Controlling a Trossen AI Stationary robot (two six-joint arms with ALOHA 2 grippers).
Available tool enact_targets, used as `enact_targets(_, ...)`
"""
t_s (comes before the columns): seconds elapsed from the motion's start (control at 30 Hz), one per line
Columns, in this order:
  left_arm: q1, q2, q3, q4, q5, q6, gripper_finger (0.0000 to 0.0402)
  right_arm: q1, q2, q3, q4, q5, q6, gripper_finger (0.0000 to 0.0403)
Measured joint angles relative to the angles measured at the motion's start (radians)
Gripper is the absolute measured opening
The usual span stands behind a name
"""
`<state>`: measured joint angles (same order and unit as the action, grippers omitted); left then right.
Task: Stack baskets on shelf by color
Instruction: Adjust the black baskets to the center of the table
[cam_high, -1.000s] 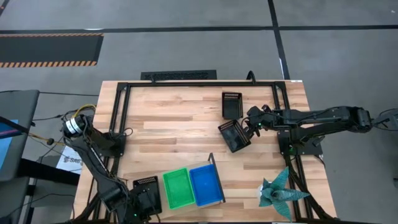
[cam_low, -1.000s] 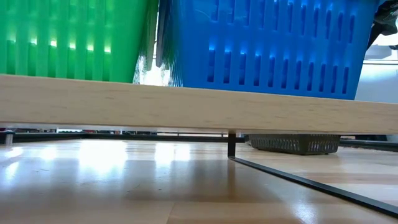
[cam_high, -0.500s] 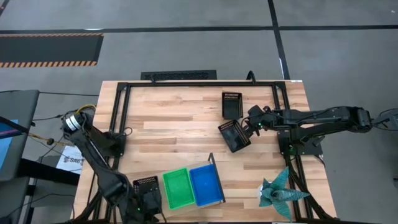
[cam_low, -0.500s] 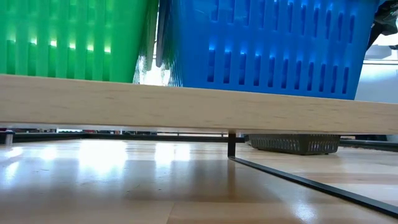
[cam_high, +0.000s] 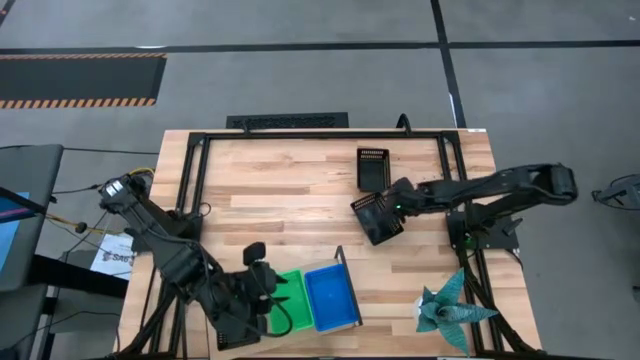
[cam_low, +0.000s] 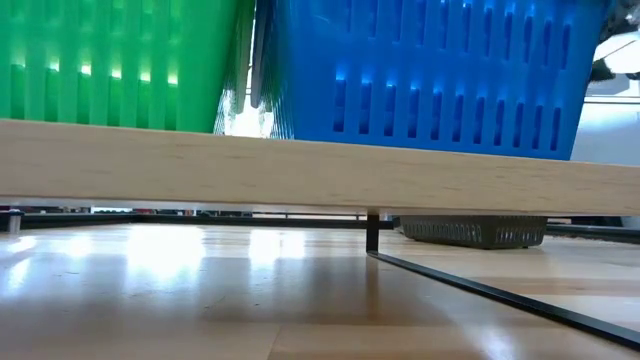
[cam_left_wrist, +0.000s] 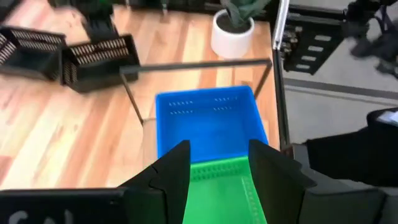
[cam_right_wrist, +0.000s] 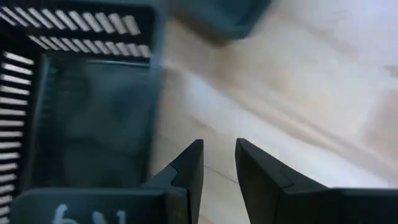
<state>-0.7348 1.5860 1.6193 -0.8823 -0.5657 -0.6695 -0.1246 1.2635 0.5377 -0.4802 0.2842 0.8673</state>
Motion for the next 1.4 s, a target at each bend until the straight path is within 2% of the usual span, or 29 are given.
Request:
enact_targets(0.1, 0.014, -0.001, 0.004, -0.004, 0.000, 0.035, 0.0149, 0.000, 0.097, 0.027, 0.147, -0.072, -0.027, 0.0118)
enact_targets(0.23, 0.035, 0.000, 0.003, -0.025, 0.001, 0.046, 0.0149, -0.007, 0.222, 0.145, 0.327, -0.171, -0.173, 0.0118)
enact_targets(0.37, 0.062, 0.001, 0.003, -0.049, -0.033, 0.042, 0.0149, -0.020, 0.316, 0.326, 0.343, -0.185, -0.361, 0.0118)
enact_targets(0.47, 0.073, 0.001, 0.003, -0.071, -0.075, 0.046, 0.0149, -0.023, 0.338, 0.433, 0.289, -0.182, -0.460, 0.0118)
enact_targets(0.57, 0.083, 0.001, 0.003, -0.097, -0.121, 0.031, 0.0148, -0.021, 0.321, 0.493, 0.179, -0.078, -0.480, 0.0118)
enact_targets(0.63, 0.085, 0.001, 0.003, -0.113, -0.153, 0.020, 0.0148, -0.014, 0.309, 0.501, 0.094, 0.087, -0.457, 0.0118)
enact_targets(0.73, 0.086, 0.001, 0.003, -0.118, -0.191, 0.026, 0.0148, -0.032, 0.301, 0.484, -0.078, 0.302, -0.336, 0.0118)
enact_targets(0.77, 0.085, 0.001, 0.003, -0.118, -0.200, 0.032, 0.0149, -0.045, 0.306, 0.479, -0.111, 0.343, -0.286, 0.0118)
enact_targets(0.87, 0.085, 0.002, 0.000, -0.123, -0.224, 0.044, 0.0148, -0.108, 0.327, 0.444, -0.157, 0.354, -0.185, 0.0118)
enact_targets(1.0, 0.085, 0.003, -0.007, -0.130, -0.232, 0.045, 0.0148, -0.194, 0.405, 0.422, -0.217, 0.320, -0.080, 0.0118)
enact_targets(1.1, 0.085, 0.003, -0.006, -0.133, -0.228, 0.040, 0.0148, -0.241, 0.468, 0.422, -0.201, 0.263, -0.060, 0.0118)
enact_targets(1.27, 0.085, 0.004, -0.006, -0.134, -0.228, 0.041, 0.0148, -0.274, 0.526, 0.430, 0.035, 0.057, -0.233, 0.0118)
enact_targets(1.4, 0.087, 0.004, -0.006, -0.141, -0.228, 0.041, 0.0148, -0.238, 0.543, 0.461, 0.187, -0.062, -0.358, 0.0118)
